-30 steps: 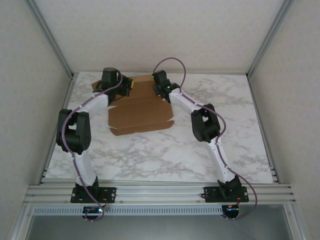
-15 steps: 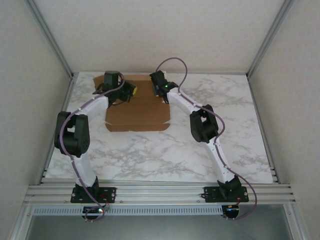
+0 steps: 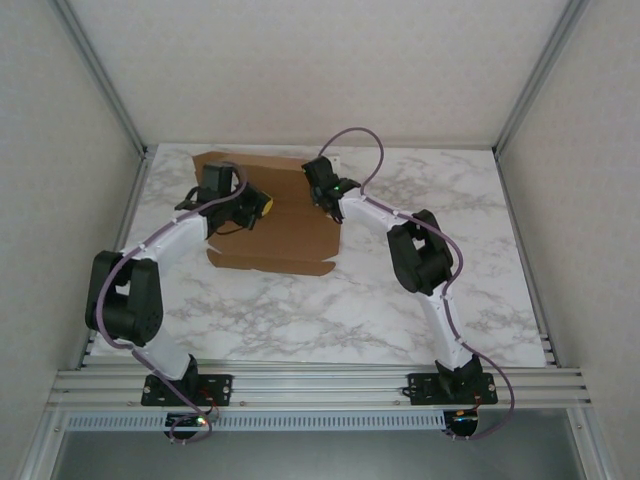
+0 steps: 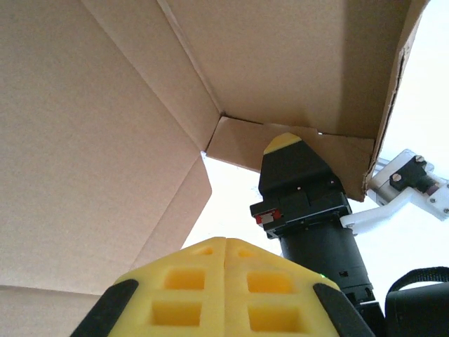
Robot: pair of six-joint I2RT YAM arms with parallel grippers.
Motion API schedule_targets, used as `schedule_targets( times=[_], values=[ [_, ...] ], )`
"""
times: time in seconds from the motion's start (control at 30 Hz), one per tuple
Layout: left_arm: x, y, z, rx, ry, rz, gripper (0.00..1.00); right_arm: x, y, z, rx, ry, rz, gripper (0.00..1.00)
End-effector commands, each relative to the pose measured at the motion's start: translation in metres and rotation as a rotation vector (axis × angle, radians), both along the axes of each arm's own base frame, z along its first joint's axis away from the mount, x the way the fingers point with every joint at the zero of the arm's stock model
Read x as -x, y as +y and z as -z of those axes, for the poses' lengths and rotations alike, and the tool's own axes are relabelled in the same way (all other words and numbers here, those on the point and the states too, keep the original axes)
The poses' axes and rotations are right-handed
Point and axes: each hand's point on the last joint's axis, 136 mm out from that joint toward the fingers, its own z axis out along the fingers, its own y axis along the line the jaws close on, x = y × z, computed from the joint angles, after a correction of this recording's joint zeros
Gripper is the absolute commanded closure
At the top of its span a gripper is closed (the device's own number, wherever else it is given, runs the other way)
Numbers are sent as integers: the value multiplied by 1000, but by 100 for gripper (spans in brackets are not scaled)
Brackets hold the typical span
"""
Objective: Fold the paper box
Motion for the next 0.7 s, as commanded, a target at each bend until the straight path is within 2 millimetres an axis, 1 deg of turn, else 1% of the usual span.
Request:
schedule_targets(
  times=[0.0,0.1,0.13,0.27,0.3,0.47,0.5,0.57,0.67],
  values=[
    [0,0,1,-2,-19,-21,100,14,-8,10,36,37,20,100],
    [0,-1,7,-12,-18,-32,100,16,-9,13,32,41,15,97],
    [0,-2,8,-11,-18,-33,100,17,-7,12,23,37,4,92],
    [2,-4,10,-5,-22,-41,100,21,-2,3,-32,8,-51,57],
    [2,-4,9,-8,-25,-44,100,24,3,1,-62,13,-91,52],
    [4,1,5,-20,-43,-68,100,38,18,-23,-201,-41,-238,21],
    [4,1,4,-20,-47,-68,100,42,24,-27,-225,-39,-287,17],
    [4,1,4,-22,-48,-68,100,50,31,-34,-253,-45,-367,14],
    [1,4,5,-33,-53,-76,100,60,30,-40,-276,-64,-432,10]
  ],
)
